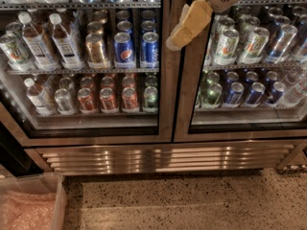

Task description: Open left fridge door

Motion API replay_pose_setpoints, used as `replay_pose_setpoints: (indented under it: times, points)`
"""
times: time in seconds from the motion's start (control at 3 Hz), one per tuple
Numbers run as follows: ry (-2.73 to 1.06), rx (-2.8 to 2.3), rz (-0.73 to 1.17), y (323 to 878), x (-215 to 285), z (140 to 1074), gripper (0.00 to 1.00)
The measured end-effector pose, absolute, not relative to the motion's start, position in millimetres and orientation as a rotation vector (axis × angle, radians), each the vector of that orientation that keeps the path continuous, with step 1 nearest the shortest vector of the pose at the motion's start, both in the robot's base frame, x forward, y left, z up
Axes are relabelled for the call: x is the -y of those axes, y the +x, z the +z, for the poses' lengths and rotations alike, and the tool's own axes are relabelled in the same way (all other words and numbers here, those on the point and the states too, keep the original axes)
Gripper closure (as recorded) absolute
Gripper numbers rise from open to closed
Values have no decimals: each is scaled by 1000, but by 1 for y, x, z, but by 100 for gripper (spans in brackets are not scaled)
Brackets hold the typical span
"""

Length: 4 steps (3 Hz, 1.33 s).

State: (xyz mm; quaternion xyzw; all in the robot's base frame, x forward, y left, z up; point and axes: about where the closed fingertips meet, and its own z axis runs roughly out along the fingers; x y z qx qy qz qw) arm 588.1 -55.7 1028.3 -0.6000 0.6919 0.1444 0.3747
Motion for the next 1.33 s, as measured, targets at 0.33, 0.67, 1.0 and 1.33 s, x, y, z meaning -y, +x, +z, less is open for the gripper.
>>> replay_pose_setpoints:
  times: [0.33, 0.67, 1.0, 1.33]
  points:
    - [-1534, -1763, 380, 590, 53, 1029, 0]
    - [-1536, -1755, 392, 591, 48, 1030, 0]
    - [-1569, -1734, 458, 588, 36, 1025, 0]
    - [-1569, -1734, 458, 588, 36, 1025, 0]
